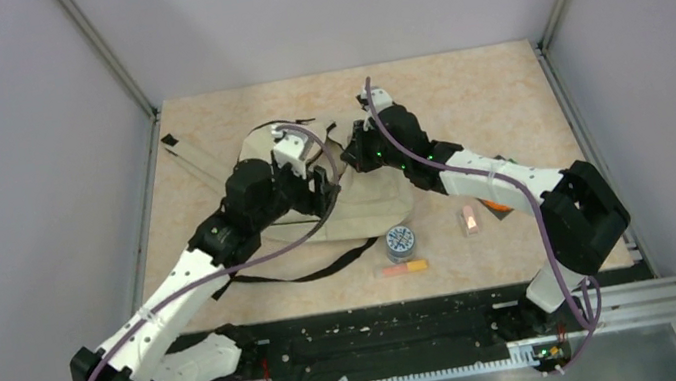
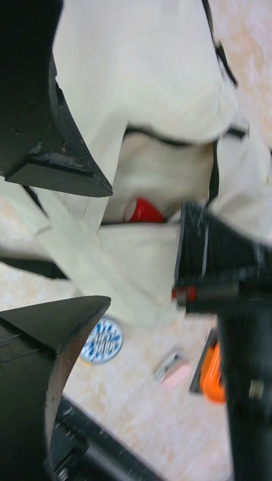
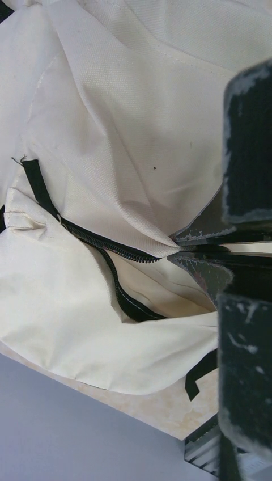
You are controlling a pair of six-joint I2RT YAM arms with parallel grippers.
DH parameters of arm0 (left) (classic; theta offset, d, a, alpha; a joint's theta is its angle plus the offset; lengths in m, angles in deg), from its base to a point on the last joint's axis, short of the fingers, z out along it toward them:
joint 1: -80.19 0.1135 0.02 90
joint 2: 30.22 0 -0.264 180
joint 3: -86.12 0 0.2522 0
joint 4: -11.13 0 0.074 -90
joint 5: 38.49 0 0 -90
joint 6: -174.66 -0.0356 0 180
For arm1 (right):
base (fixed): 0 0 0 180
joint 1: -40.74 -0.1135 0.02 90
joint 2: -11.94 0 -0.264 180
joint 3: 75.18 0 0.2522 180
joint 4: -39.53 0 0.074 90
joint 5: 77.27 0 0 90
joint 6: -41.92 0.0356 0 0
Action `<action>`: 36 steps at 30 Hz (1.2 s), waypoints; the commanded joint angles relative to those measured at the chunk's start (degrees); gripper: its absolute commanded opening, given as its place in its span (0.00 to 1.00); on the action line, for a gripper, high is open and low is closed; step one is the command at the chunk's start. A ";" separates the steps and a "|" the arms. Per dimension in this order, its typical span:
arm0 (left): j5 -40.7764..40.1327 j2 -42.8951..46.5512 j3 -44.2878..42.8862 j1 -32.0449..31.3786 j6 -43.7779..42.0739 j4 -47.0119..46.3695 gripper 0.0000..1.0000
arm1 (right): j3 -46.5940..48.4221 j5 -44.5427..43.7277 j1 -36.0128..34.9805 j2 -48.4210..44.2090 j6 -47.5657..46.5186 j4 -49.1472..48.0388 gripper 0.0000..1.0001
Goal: Pack the student bag
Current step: Place the personal item in the student bag, then pick up the personal item from the center of the board.
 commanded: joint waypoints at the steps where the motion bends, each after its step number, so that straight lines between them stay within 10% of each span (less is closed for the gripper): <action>1: -4.46 2.60 2.88 -8.65 2.38 2.82 0.69 | 2.98 -1.56 0.37 -1.67 -2.14 -1.36 0.00; 13: -14.74 -5.52 10.39 -24.87 20.68 -10.18 0.85 | 3.08 -3.50 0.37 -1.85 -3.73 0.70 0.00; 36: -20.98 -30.19 -0.14 -31.01 23.32 -15.97 0.94 | 3.43 -4.03 0.37 -0.45 -4.64 0.71 0.00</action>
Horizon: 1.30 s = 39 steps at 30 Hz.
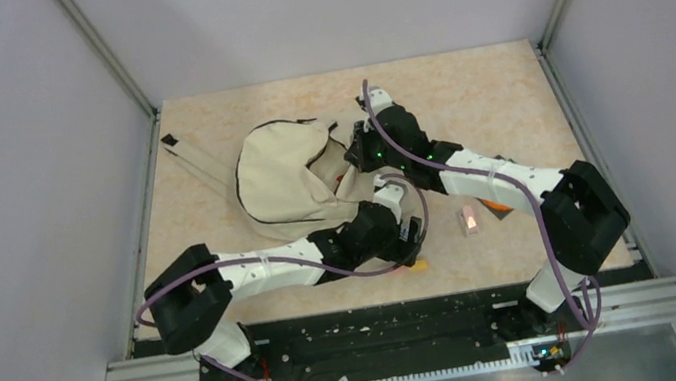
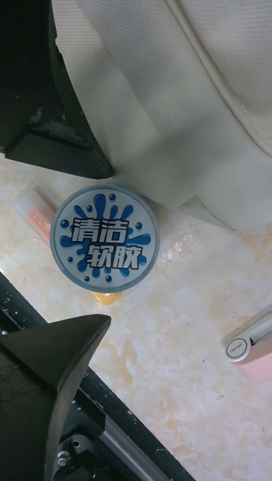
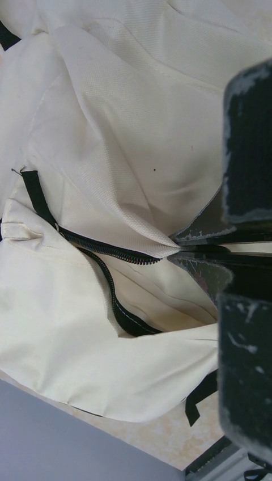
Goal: Pack the student bag
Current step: Pick up the personal item from the center of the board.
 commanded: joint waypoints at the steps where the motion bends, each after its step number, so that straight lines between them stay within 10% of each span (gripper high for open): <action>1: -2.41 -2.87 -3.96 -0.81 -0.55 -1.87 0.94 | 3.27 -1.60 0.37 -0.39 -1.25 -1.19 0.00; 13: -12.67 -8.74 -10.32 -3.09 -0.82 7.32 0.94 | 3.29 -1.20 0.37 -0.24 -1.29 -1.21 0.00; 24: -13.87 -8.18 -11.37 -3.95 -0.09 9.36 0.55 | 3.28 -1.17 0.37 -0.25 -1.32 -1.21 0.00; 39: -16.41 13.44 -12.11 -2.33 -4.62 20.22 0.57 | 2.96 -4.62 0.98 -1.02 -1.87 -0.78 0.00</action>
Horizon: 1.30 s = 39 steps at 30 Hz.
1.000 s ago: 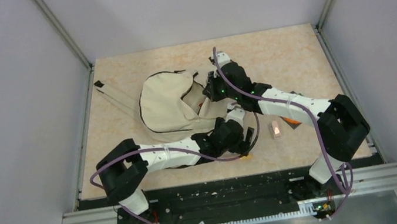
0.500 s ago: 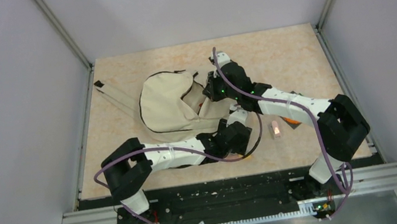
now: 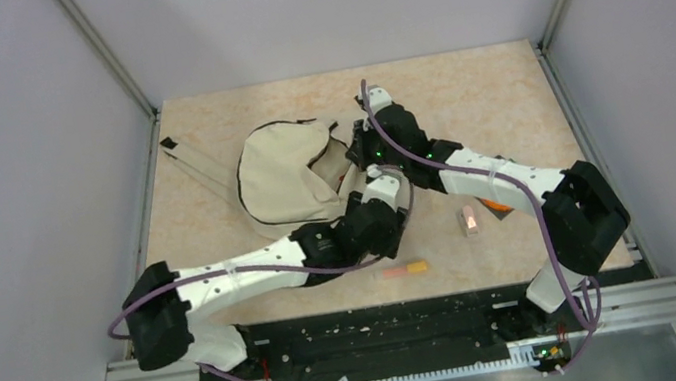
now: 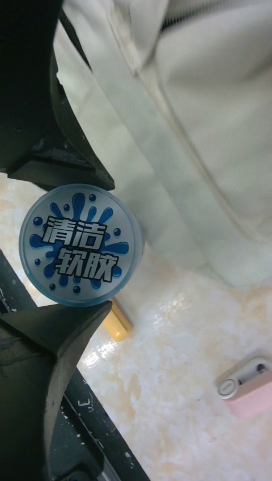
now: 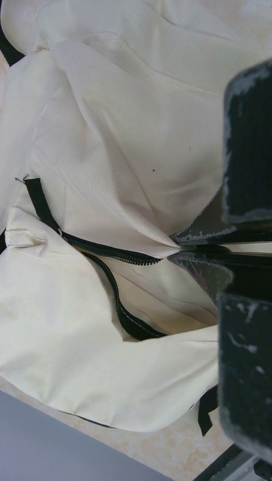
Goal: Pack the student bag
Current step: Pick up the personal item from the center of the board, then place the personal item in the student bag.
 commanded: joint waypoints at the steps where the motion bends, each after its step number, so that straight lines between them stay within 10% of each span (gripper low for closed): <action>1: -1.29 9.90 -2.90 2.44 -0.99 0.87 0.57 | 1.85 -2.80 1.09 -1.18 -0.54 -2.61 0.00; 8: 2.48 16.56 -4.96 15.63 -2.40 3.11 0.55 | 1.46 -2.66 1.08 -1.81 -0.36 -2.93 0.00; 21: 16.89 17.59 1.47 37.86 5.29 -19.74 0.54 | 0.24 -0.91 1.09 -2.20 1.74 -4.12 0.00; 39: 32.54 5.40 15.13 42.86 28.43 -48.85 0.50 | 0.69 1.70 1.09 -5.28 5.29 -5.03 0.00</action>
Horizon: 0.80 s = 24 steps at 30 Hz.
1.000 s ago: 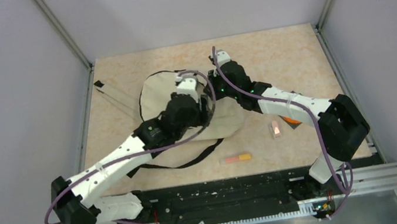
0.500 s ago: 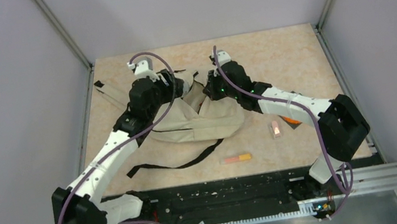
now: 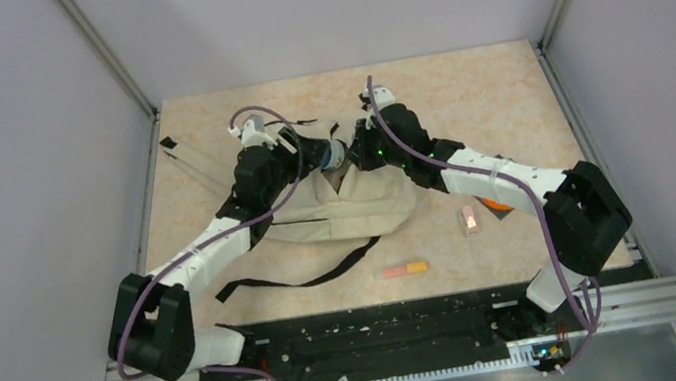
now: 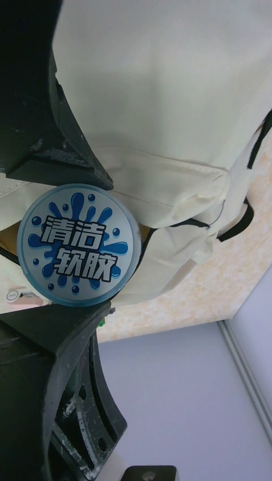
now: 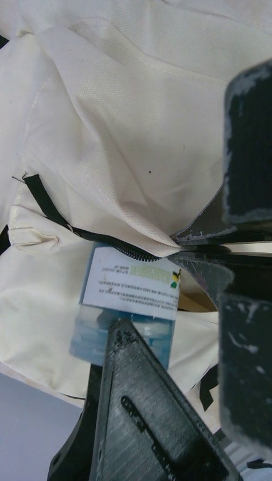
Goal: Pack the student bag
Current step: Place the personal item in the student bag.
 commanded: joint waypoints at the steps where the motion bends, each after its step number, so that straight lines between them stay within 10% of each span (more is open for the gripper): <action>1: 6.66 -2.88 2.07 -0.08 6.51 -13.77 0.49 | 1.06 0.23 0.85 -4.69 0.90 -5.20 0.00; 13: 12.41 -8.58 1.68 -1.61 8.74 -14.73 0.48 | 1.75 -0.11 0.94 -3.77 1.15 -5.82 0.00; 24: 4.75 -5.36 -1.47 -1.69 -4.83 2.69 0.90 | 2.12 0.75 1.00 -3.22 0.92 -5.83 0.00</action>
